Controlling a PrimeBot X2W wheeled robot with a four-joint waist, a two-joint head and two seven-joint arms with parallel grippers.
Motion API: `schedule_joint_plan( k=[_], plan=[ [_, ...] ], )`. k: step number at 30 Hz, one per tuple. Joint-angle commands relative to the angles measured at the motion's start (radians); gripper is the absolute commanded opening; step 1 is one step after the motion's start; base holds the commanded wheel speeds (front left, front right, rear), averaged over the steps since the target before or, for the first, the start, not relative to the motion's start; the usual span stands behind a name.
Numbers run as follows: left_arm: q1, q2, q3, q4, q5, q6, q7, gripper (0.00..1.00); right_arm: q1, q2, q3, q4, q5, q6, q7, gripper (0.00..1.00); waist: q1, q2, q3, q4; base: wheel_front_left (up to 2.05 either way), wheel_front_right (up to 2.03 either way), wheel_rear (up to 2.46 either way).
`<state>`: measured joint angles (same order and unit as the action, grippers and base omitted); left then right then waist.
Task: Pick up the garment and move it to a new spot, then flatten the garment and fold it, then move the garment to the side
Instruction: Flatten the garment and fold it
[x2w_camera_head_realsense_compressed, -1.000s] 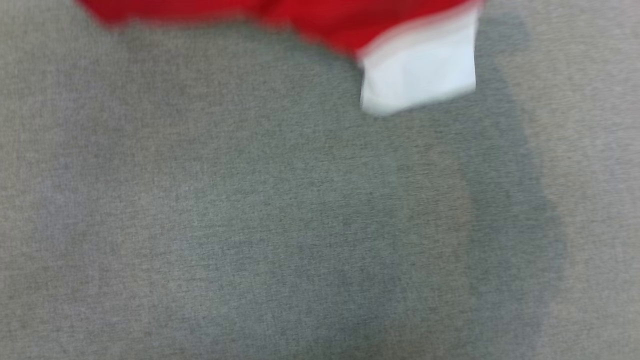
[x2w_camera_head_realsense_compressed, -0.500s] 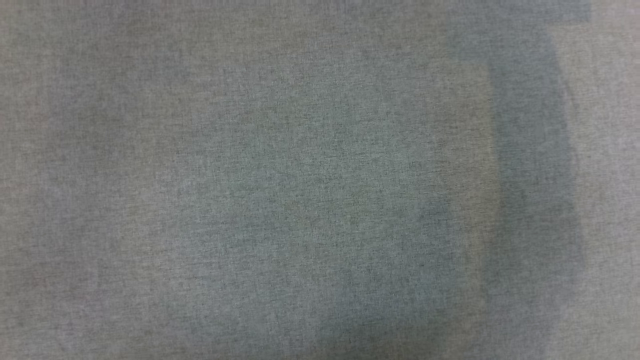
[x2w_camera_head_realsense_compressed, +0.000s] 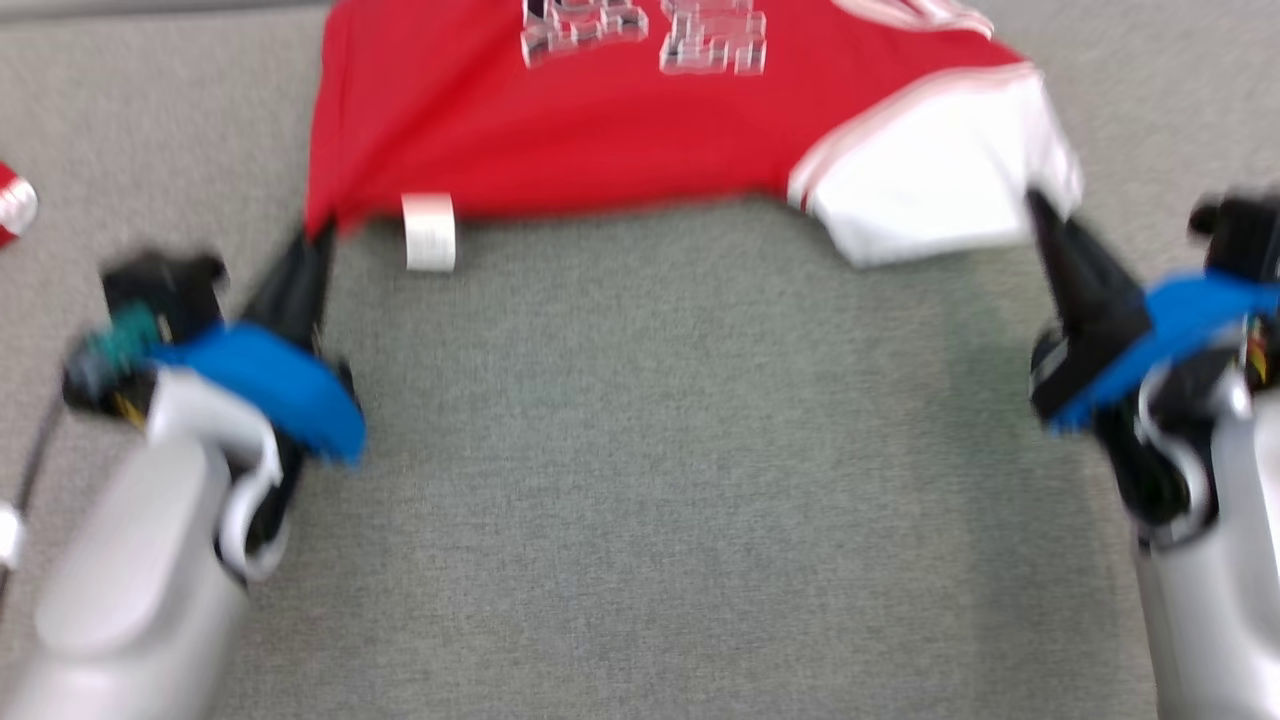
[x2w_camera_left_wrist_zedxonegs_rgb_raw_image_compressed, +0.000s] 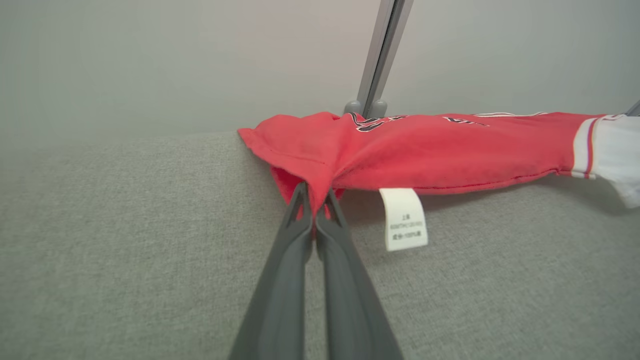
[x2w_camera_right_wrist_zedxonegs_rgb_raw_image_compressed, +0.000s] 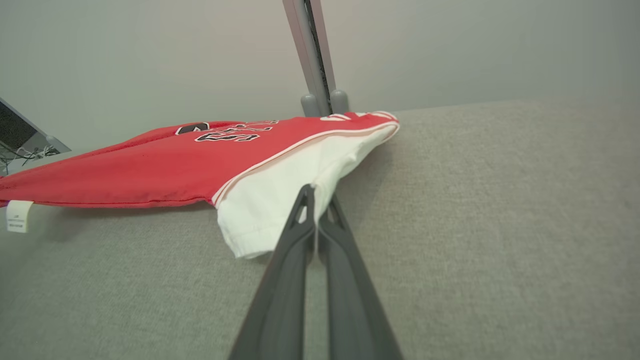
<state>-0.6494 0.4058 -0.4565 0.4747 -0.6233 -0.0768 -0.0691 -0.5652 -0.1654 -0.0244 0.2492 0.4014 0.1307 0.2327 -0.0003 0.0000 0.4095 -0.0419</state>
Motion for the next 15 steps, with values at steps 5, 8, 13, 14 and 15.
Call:
schedule_joint_plan(
  k=[5,8,13,14,15],
  plan=[
    [0.236,0.007,-0.009,-0.122,-0.031,0.068,0.003,0.00,0.282,0.050,-0.055,-0.234,-0.049,0.000,0.169,0.00,0.0003,0.0000,-0.122,-0.044,0.00,0.00,0.00],
    [0.363,0.006,-0.009,-0.211,-0.055,0.125,0.027,0.00,0.405,0.082,-0.096,-0.333,-0.084,0.000,0.248,0.00,0.0003,0.0000,-0.163,-0.048,0.00,0.00,0.00],
    [0.553,0.012,-0.013,-0.382,-0.092,0.220,0.079,0.00,0.558,0.112,-0.159,-0.445,-0.101,0.000,0.353,0.00,0.0003,0.0000,-0.208,-0.043,0.00,0.00,0.00],
    [0.588,0.021,-0.015,-0.414,-0.096,0.236,0.094,0.00,0.584,0.113,-0.167,-0.464,-0.101,0.000,0.375,0.00,0.0003,0.0000,-0.212,-0.041,0.00,0.00,0.00],
    [0.618,0.030,-0.017,-0.442,-0.099,0.252,0.108,0.00,0.606,0.114,-0.180,-0.479,-0.100,0.000,0.395,0.00,0.0003,0.0000,-0.216,-0.038,0.00,0.00,0.00]
  ],
)
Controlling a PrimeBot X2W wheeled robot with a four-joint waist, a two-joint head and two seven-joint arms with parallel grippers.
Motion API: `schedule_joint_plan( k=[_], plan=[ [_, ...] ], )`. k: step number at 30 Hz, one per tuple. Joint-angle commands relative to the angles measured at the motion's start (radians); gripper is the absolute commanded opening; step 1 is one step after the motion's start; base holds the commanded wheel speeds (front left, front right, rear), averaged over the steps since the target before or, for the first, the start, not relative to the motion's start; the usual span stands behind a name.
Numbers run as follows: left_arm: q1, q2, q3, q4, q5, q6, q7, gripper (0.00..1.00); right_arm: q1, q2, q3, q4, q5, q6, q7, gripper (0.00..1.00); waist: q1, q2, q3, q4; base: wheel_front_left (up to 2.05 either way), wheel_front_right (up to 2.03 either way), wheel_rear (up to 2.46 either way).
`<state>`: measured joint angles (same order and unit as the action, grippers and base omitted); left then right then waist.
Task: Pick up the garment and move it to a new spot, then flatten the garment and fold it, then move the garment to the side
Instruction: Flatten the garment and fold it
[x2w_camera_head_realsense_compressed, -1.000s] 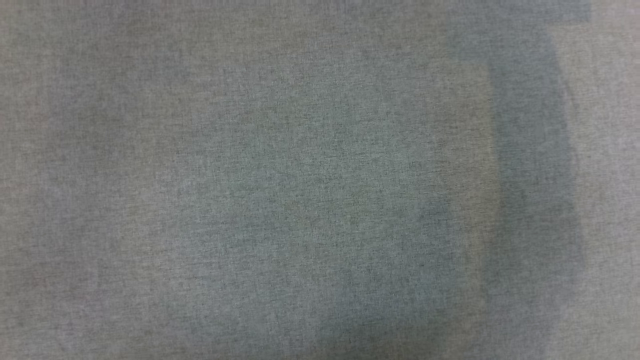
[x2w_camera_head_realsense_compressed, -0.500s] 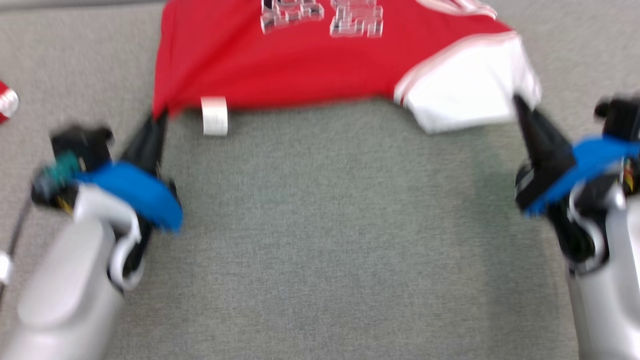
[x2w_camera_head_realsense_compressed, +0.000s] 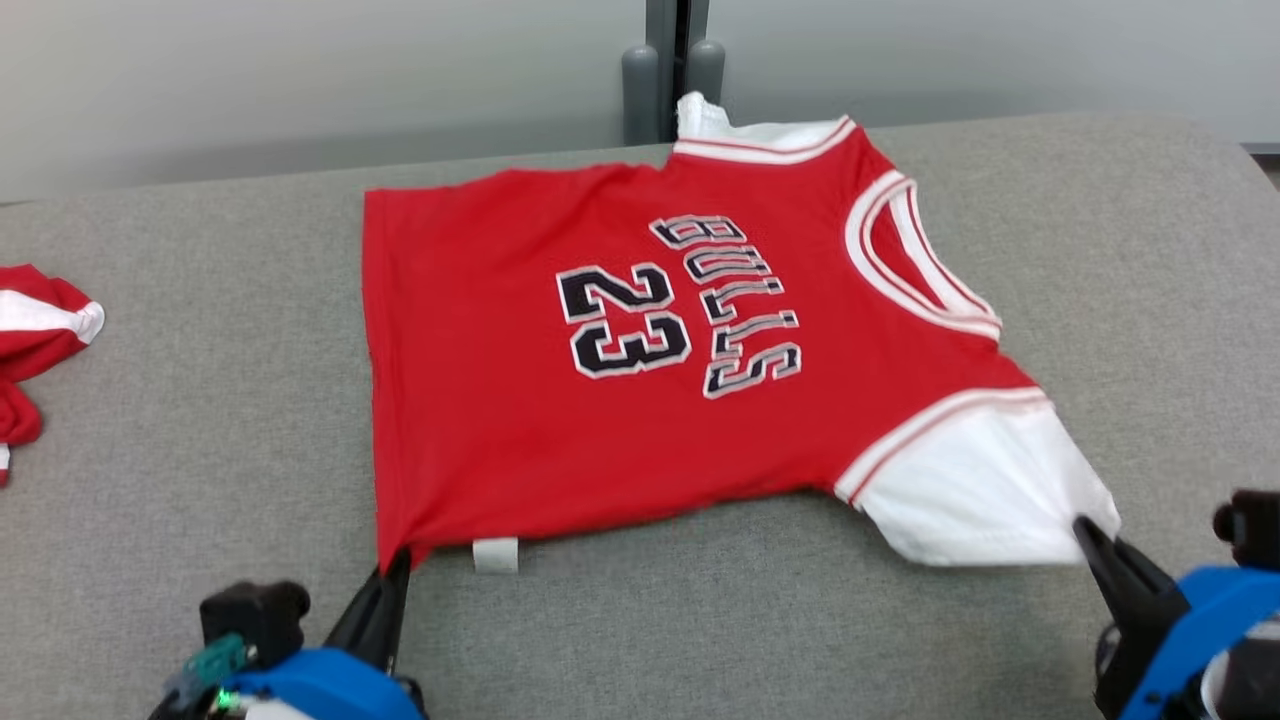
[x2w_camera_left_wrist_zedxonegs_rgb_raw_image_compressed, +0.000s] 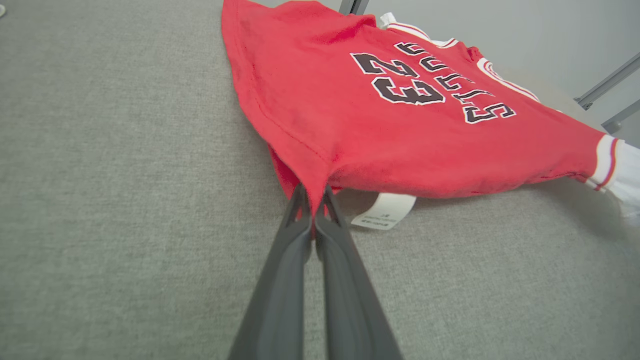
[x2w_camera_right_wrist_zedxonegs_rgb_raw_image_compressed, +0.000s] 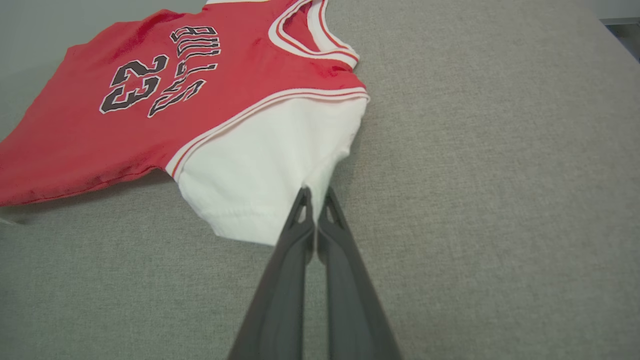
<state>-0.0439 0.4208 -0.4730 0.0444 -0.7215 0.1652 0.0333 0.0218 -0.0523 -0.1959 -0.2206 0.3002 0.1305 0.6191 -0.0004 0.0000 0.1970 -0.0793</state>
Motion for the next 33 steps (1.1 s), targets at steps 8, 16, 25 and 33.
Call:
schedule_joint_plan(
  k=[8,16,25,33],
  plan=[
    [0.187,0.062,0.002,-0.225,-0.033,0.114,0.096,0.00,0.156,0.001,-0.071,-0.088,0.072,0.001,0.121,0.00,0.0004,0.0000,0.002,0.015,0.00,0.00,0.00],
    [0.125,0.066,0.029,-0.276,-0.041,0.121,0.115,0.00,0.054,0.001,-0.055,-0.145,0.003,0.001,0.085,0.00,0.0004,0.0000,0.027,0.031,0.00,0.00,0.00],
    [-0.060,0.014,0.036,-0.189,-0.105,0.083,0.192,0.00,-0.232,0.001,0.015,-0.116,-0.121,0.001,0.074,0.00,0.0004,0.0000,0.071,0.047,0.00,0.00,0.00],
    [-0.224,-0.036,0.026,-0.047,-0.122,0.042,0.215,0.00,-0.463,-0.070,0.041,0.056,-0.162,0.001,0.009,0.00,0.0004,0.0000,0.132,0.066,0.00,0.00,0.00]
  ],
)
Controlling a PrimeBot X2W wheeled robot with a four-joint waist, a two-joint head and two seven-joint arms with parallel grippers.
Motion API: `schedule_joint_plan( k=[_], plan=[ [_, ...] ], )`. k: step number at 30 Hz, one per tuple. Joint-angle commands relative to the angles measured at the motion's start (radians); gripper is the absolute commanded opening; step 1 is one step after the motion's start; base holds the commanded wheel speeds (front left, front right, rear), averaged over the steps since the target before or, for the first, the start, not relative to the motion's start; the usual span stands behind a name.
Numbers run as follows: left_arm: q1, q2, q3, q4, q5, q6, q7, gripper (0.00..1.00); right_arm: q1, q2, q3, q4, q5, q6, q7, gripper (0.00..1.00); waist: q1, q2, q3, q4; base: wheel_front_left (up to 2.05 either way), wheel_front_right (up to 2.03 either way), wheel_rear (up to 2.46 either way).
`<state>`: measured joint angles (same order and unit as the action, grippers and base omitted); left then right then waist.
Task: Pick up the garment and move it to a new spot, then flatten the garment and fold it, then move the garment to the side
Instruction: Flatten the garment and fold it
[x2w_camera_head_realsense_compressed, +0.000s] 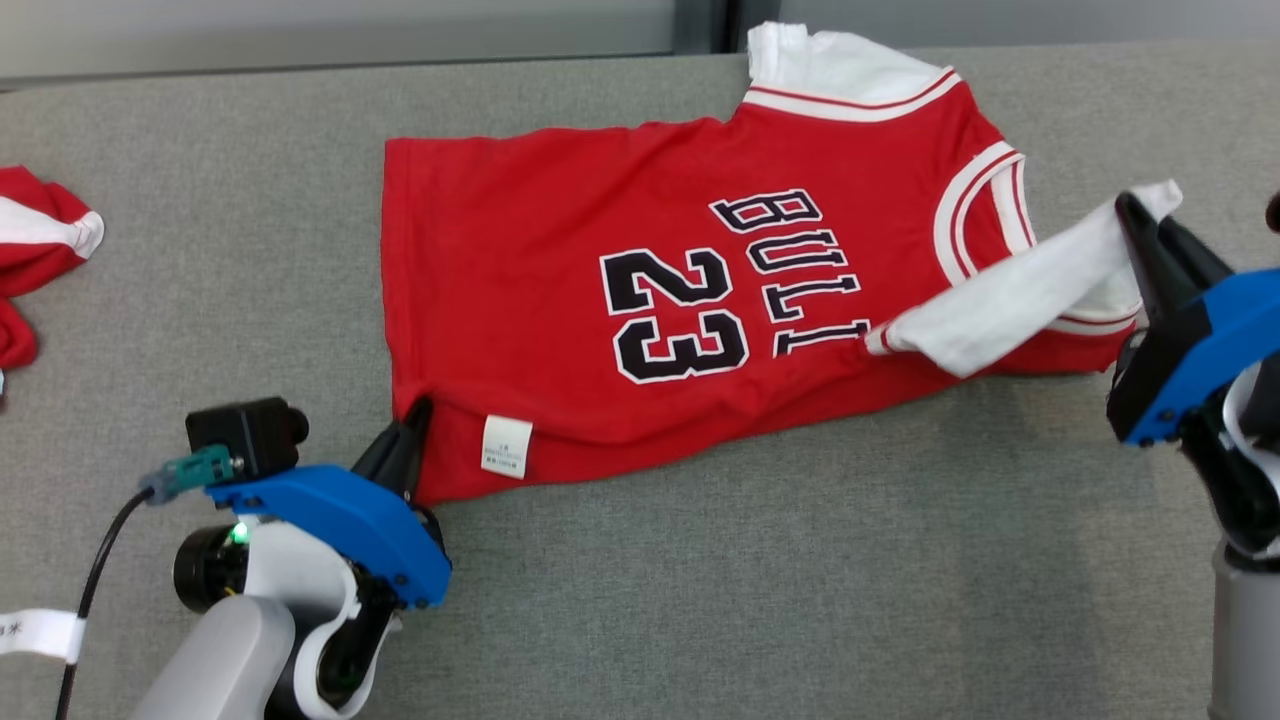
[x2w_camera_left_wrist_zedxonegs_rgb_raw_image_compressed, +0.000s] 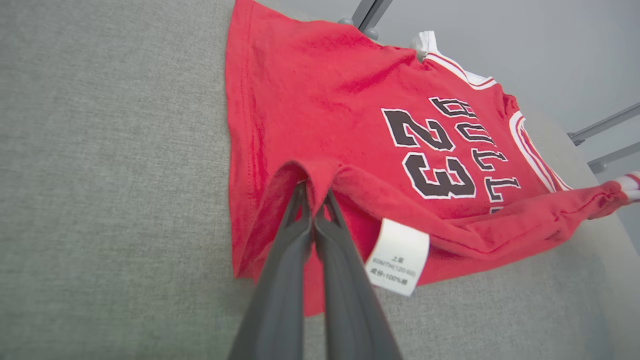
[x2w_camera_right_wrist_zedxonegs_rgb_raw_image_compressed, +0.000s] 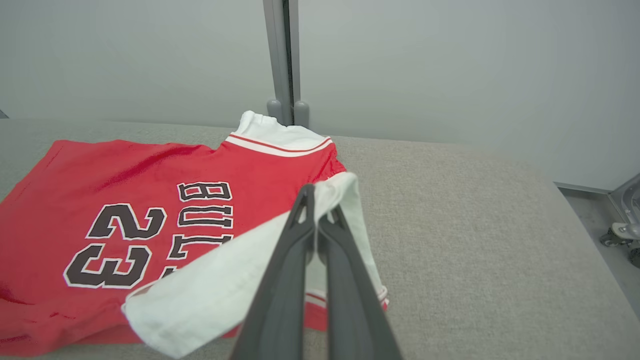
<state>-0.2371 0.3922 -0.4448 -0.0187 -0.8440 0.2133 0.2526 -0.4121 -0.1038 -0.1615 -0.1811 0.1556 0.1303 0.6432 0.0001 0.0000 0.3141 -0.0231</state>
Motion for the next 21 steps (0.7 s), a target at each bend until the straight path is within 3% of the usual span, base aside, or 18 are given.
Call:
schedule_joint_plan(
  k=[1,10,11,12,13,14,21],
  plan=[
    [-0.047,-0.010,-0.002,0.037,0.003,-0.012,-0.008,0.00,-0.046,-0.021,0.011,0.041,-0.022,0.001,-0.024,0.00,-0.0001,0.0000,0.021,0.012,0.00,0.00,0.00],
    [-0.143,-0.016,0.008,0.152,0.024,-0.036,-0.038,0.00,-0.148,-0.036,0.043,0.204,-0.034,0.001,-0.086,0.00,-0.0001,0.0000,0.058,0.011,0.00,0.00,0.00],
    [-0.148,-0.017,0.005,0.161,0.027,-0.037,-0.038,0.00,-0.157,-0.039,0.046,0.220,-0.034,0.001,-0.094,0.31,-0.0001,0.0000,0.060,0.011,0.00,0.00,0.00],
    [-0.153,-0.019,0.003,0.170,0.027,-0.039,-0.040,0.05,-0.165,-0.037,0.051,0.235,-0.027,0.001,-0.105,1.00,-0.0001,0.0000,0.061,0.012,0.00,0.00,0.00],
    [-0.159,-0.021,0.001,0.176,0.027,-0.043,-0.041,0.34,-0.171,-0.032,0.049,0.247,-0.020,0.001,-0.116,1.00,-0.0001,0.0000,0.062,0.012,0.00,0.00,0.00],
    [-0.163,-0.022,-0.001,0.183,0.028,-0.046,-0.041,1.00,-0.175,-0.031,0.052,0.259,-0.018,0.001,-0.125,1.00,-0.0001,0.0000,0.061,0.013,0.00,0.00,0.00],
    [-0.143,-0.035,-0.027,0.202,0.048,-0.067,-0.080,1.00,-0.183,-0.043,0.060,0.316,0.023,0.001,-0.213,1.00,-0.0001,0.0000,0.024,0.022,0.00,0.00,0.00]
  ],
)
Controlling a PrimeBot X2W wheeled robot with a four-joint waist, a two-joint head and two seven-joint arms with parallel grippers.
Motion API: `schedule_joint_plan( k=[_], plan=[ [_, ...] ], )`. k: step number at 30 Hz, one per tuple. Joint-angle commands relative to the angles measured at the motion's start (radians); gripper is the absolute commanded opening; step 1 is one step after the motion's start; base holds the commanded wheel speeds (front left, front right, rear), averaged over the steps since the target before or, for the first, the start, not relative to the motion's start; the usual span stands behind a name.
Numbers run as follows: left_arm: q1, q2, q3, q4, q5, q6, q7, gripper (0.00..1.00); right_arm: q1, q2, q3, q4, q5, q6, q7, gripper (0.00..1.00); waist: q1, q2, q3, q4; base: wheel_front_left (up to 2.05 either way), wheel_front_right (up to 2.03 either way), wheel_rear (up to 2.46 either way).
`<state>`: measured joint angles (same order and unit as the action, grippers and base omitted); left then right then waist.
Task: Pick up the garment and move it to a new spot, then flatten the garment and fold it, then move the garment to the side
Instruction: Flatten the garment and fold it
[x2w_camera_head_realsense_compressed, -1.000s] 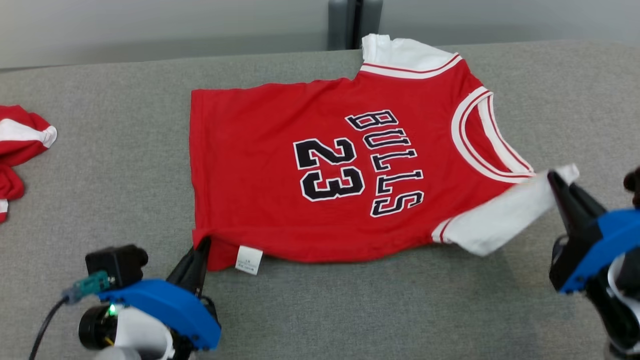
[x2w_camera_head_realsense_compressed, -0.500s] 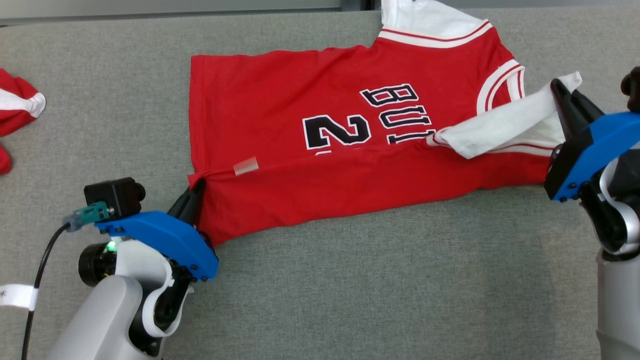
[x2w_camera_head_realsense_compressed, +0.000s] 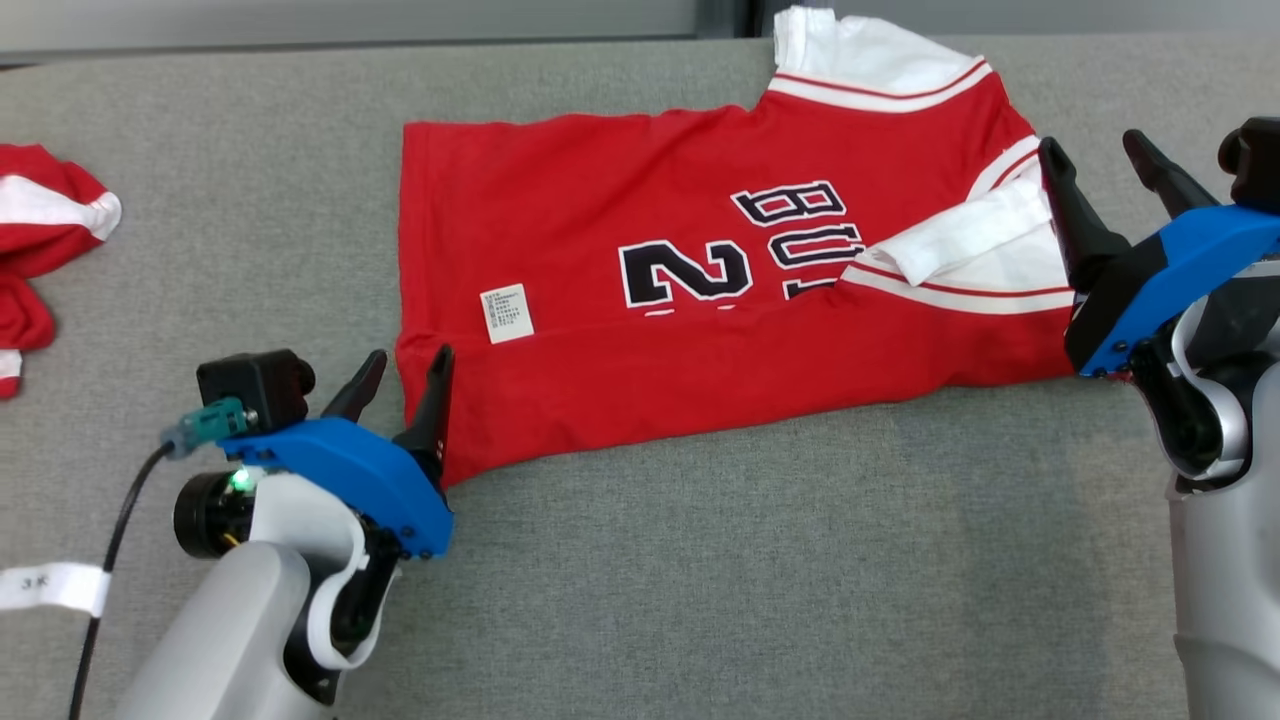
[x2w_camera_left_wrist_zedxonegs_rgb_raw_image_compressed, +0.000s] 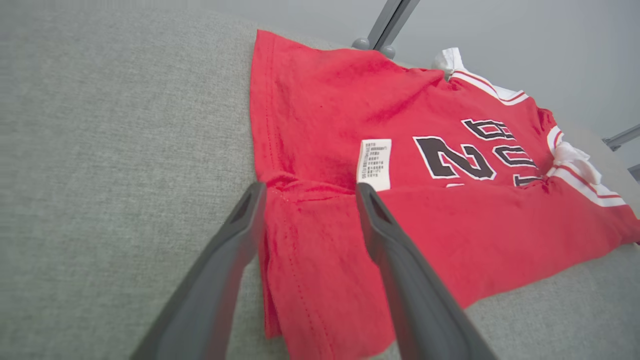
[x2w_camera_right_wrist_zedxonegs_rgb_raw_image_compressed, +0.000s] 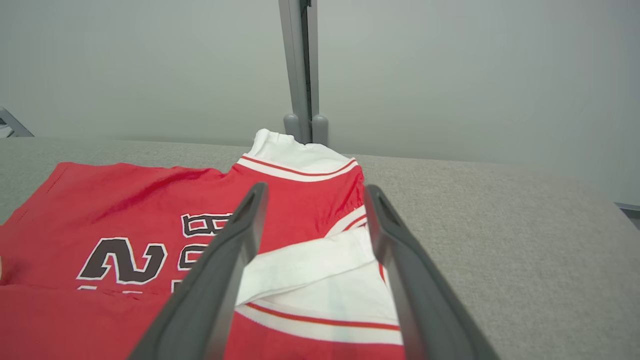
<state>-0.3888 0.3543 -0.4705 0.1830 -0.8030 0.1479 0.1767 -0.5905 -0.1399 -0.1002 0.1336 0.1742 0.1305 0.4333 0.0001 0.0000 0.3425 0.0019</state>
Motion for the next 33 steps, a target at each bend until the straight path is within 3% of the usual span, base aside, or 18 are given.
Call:
schedule_joint_plan(
  k=[1,8,15,18,19,21,22,33],
  plan=[
    [0.019,0.004,-0.009,0.000,0.012,-0.003,-0.012,1.00,0.006,-0.009,-0.003,0.005,0.009,0.001,-0.005,1.00,-0.0001,0.0000,-0.014,-0.002,0.00,0.00,0.00],
    [0.094,0.000,-0.050,0.017,0.041,0.018,-0.028,1.00,0.108,0.007,-0.061,0.009,-0.010,0.001,0.054,1.00,-0.0001,0.0000,-0.065,-0.001,0.00,0.00,0.00],
    [0.077,-0.025,-0.052,0.101,0.061,0.053,-0.060,1.00,0.175,0.035,-0.107,0.030,-0.055,0.001,0.040,1.00,-0.0001,0.0000,-0.063,-0.011,0.00,0.00,0.00],
    [0.067,-0.033,-0.070,0.146,0.060,0.048,-0.037,1.00,0.177,0.050,-0.125,0.055,-0.064,0.001,0.030,1.00,-0.0001,0.0000,-0.053,-0.018,0.00,0.00,0.00],
    [0.064,-0.035,-0.073,0.159,0.056,0.046,-0.032,0.75,0.174,0.053,-0.129,0.067,-0.070,0.001,0.029,1.00,-0.0001,0.0000,-0.049,-0.021,0.00,0.00,0.00],
    [0.059,-0.040,-0.075,0.180,0.056,0.039,-0.038,0.35,0.158,0.059,-0.142,0.097,-0.075,0.001,0.025,1.00,-0.0001,0.0000,-0.039,-0.025,0.00,0.00,0.00],
    [0.057,-0.043,-0.074,0.189,0.057,0.040,-0.044,0.00,0.146,0.063,-0.147,0.113,-0.068,0.001,0.025,1.00,-0.0001,0.0000,-0.033,-0.027,0.00,0.00,0.00],
    [0.028,-0.069,-0.088,0.257,0.061,0.006,-0.089,0.00,0.038,0.069,-0.236,0.344,-0.174,0.000,-0.006,1.00,-0.0001,0.0000,0.010,-0.013,0.00,0.00,0.00]
  ],
)
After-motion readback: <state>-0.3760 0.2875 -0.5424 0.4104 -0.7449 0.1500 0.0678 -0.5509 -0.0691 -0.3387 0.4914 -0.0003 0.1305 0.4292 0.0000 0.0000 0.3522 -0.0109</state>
